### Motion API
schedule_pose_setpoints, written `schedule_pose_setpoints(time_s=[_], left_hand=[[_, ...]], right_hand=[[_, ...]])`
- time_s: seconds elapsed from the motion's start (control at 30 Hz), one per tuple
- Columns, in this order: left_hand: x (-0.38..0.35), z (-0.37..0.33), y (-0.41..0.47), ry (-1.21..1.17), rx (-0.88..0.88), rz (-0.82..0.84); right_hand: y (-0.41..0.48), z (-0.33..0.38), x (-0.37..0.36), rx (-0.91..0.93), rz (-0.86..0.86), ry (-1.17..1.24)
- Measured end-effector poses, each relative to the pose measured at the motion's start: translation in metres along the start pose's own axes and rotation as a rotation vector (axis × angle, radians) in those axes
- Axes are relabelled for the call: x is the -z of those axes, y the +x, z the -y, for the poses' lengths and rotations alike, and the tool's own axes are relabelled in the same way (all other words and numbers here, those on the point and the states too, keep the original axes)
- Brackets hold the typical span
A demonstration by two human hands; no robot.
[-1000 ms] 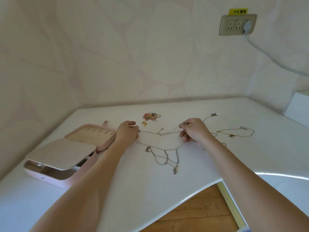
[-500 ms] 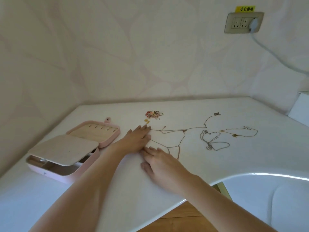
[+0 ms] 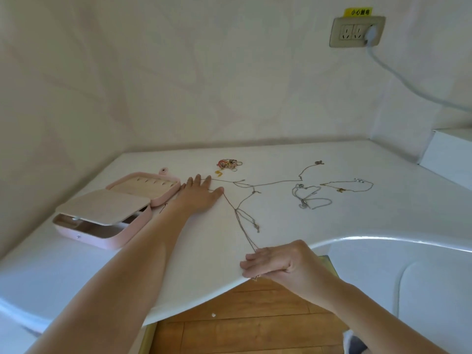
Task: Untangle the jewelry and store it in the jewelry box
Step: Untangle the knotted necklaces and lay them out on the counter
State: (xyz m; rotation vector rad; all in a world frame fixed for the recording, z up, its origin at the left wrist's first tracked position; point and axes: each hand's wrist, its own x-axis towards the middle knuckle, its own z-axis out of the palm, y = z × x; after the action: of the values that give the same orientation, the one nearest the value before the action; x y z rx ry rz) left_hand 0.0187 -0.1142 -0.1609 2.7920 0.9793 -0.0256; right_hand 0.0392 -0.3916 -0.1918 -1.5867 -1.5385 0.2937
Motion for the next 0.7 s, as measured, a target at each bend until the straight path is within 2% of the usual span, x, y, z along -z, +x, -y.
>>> schedule_pose_setpoints(time_s=[0.17,0.33,0.43,0.7], left_hand=[[0.001,-0.006,0.0,0.058,0.058,0.036],[0.005,-0.012,-0.004,0.015,0.114,0.042],[0.004,-0.014,0.001,0.019,0.145,0.037],[0.003,-0.021,0.011,-0.001,0.22,0.048]], right_hand=[[-0.001,0.011,0.03,-0.197,-0.1,0.28],[-0.01,-0.004,0.089,-0.25,-0.37,0.564],[-0.021,-0.015,0.123,-0.301,-0.435,0.562],[-0.03,0.001,0.173,-0.402,-0.356,0.276]])
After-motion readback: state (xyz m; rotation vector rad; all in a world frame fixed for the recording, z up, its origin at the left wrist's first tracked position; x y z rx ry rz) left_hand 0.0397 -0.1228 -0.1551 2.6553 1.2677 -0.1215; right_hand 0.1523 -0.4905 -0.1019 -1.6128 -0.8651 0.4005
